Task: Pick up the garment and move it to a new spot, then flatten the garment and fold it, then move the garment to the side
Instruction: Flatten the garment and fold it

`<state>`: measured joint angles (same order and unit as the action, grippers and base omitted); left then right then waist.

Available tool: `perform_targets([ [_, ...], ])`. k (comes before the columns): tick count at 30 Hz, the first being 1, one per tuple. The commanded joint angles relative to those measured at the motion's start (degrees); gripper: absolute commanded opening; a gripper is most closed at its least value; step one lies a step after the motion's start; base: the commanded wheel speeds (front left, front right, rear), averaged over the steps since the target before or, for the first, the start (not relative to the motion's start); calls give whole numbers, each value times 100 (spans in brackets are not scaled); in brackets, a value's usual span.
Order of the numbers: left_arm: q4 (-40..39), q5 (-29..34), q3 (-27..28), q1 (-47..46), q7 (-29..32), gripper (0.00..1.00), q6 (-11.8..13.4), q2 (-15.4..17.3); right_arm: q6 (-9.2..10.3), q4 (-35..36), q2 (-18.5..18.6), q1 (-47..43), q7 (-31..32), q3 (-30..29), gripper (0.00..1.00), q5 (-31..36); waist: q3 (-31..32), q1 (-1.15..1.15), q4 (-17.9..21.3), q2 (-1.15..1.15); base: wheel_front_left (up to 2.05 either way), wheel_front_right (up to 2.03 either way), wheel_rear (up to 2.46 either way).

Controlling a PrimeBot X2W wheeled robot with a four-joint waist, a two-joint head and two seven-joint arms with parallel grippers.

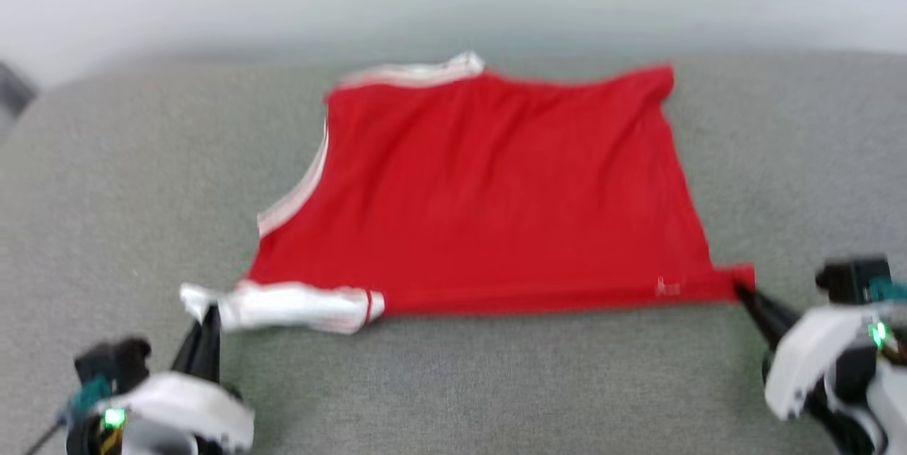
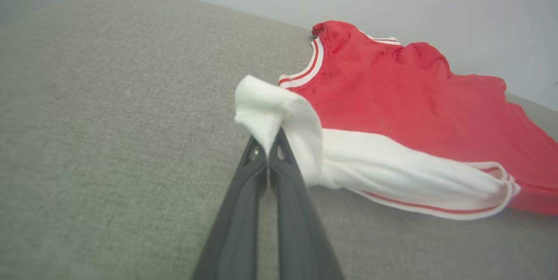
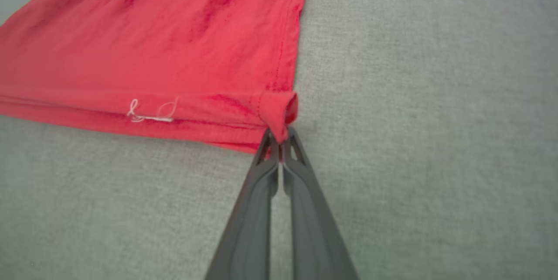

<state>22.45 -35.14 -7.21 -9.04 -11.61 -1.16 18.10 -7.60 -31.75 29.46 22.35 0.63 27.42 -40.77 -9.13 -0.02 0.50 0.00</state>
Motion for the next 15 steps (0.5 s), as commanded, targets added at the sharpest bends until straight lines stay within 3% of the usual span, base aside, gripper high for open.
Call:
perform_targets([
  [1, -341, -71, 131, 476, 129, 0, 220, 106, 21, 138, 71, -525, 74, -281, 0, 51, 502, 2, 10, 0, 0, 0, 0],
  [3, -730, -158, 172, 964, 332, 0, 367, 135, 24, 392, 29, -1016, 189, -536, 0, 164, 630, 2, 8, 0, 0, 0, 0],
  [4, -1352, -246, 198, 1563, 612, 0, 572, 134, 24, 817, -78, -1745, 435, -1011, 0, 332, 762, 2, -9, 0, 0, 0, 0],
  [8, -2101, -342, 211, 2197, 975, 0, 810, 170, 24, 1534, -362, -2585, 884, -1702, 0, 685, 814, 2, -27, 0, 0, 0, 0],
  [11, -2547, -369, 183, 2316, 1163, 0, 900, 201, 22, 2115, -640, -2993, 1287, -2178, 0, 931, 794, 2, -46, 0, 0, 0, 0],
  [15, -2674, -390, 24, 1923, 1408, 0, 831, 222, 16, 2698, -975, -3010, 1885, -2501, 0, 1230, 639, 2, -12, 0, 0, 0, 0],
])
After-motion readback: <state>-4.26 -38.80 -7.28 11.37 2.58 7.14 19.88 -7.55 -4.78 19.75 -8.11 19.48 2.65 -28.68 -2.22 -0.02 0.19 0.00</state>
